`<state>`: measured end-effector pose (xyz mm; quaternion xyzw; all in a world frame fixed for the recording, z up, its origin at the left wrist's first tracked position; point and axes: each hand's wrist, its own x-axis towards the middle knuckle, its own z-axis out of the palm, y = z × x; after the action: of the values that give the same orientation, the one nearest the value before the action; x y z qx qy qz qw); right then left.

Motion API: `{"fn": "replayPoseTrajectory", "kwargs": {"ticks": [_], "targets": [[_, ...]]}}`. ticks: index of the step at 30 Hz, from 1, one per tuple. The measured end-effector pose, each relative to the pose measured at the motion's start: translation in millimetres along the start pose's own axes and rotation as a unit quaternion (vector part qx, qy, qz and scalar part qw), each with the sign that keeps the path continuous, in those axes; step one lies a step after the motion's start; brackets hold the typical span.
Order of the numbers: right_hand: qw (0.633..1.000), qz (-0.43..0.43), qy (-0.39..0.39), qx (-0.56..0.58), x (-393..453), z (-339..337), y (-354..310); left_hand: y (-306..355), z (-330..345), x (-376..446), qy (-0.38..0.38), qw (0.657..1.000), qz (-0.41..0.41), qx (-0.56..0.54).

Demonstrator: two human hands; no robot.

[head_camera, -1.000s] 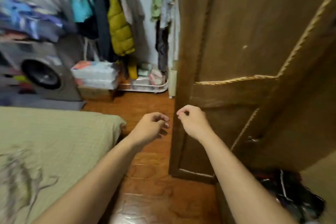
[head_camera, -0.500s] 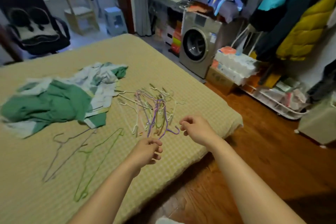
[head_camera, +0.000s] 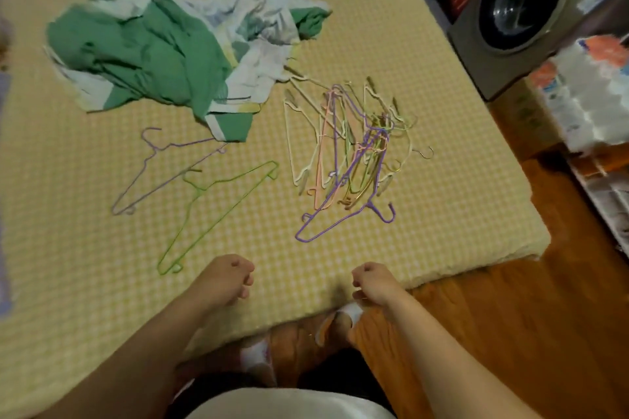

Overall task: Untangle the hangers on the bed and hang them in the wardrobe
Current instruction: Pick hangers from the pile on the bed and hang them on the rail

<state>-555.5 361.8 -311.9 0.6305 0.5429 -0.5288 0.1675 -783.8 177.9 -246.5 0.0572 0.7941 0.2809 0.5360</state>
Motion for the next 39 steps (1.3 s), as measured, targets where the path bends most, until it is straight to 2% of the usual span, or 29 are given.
{"fn": "replayPoseTrajectory", "kwargs": {"ticks": [9,12,16,19,21,22,24,26,29,33,37,39], "targets": [[0.998,0.040,0.040,-0.033,169.9,-101.0,-14.7,41.5,70.2,84.7,0.021,0.991,-0.090,0.098],[0.994,0.026,0.095,-0.044,233.2,-111.4,-19.6,53.2,102.7,136.0,0.041,0.990,-0.079,0.112],[0.986,-0.003,0.150,-0.073,288.9,-102.3,-10.2,60.1,149.4,211.6,0.078,0.979,-0.031,0.187],[0.978,-0.033,0.174,-0.107,299.5,-105.9,5.0,61.5,177.6,237.8,0.068,0.982,-0.020,0.177],[0.977,-0.054,0.183,-0.098,306.0,-116.3,22.9,57.1,199.5,247.7,0.036,0.980,-0.024,0.192],[0.978,-0.058,0.189,-0.070,306.2,-121.8,30.8,56.2,208.2,247.8,0.023,0.978,-0.024,0.208],[0.980,-0.058,0.182,0.058,301.4,-135.9,42.5,53.5,224.2,250.6,0.026,0.980,-0.016,0.196],[0.963,-0.058,0.167,0.206,287.4,-151.1,45.5,54.3,234.8,251.8,0.046,0.985,-0.010,0.166],[0.932,-0.091,0.194,0.292,255.3,-176.4,33.5,60.4,252.0,247.3,0.058,0.981,0.047,0.178],[0.916,-0.147,0.239,0.288,229.5,-183.9,22.4,83.8,259.9,230.6,0.111,0.968,0.115,0.194],[0.927,-0.175,0.220,0.249,215.0,-180.0,-7.3,92.5,234.6,233.5,0.200,0.939,0.197,0.196],[0.936,-0.192,0.199,0.216,210.7,-176.2,-30.7,97.3,216.0,233.7,0.230,0.931,0.209,0.189]]}}
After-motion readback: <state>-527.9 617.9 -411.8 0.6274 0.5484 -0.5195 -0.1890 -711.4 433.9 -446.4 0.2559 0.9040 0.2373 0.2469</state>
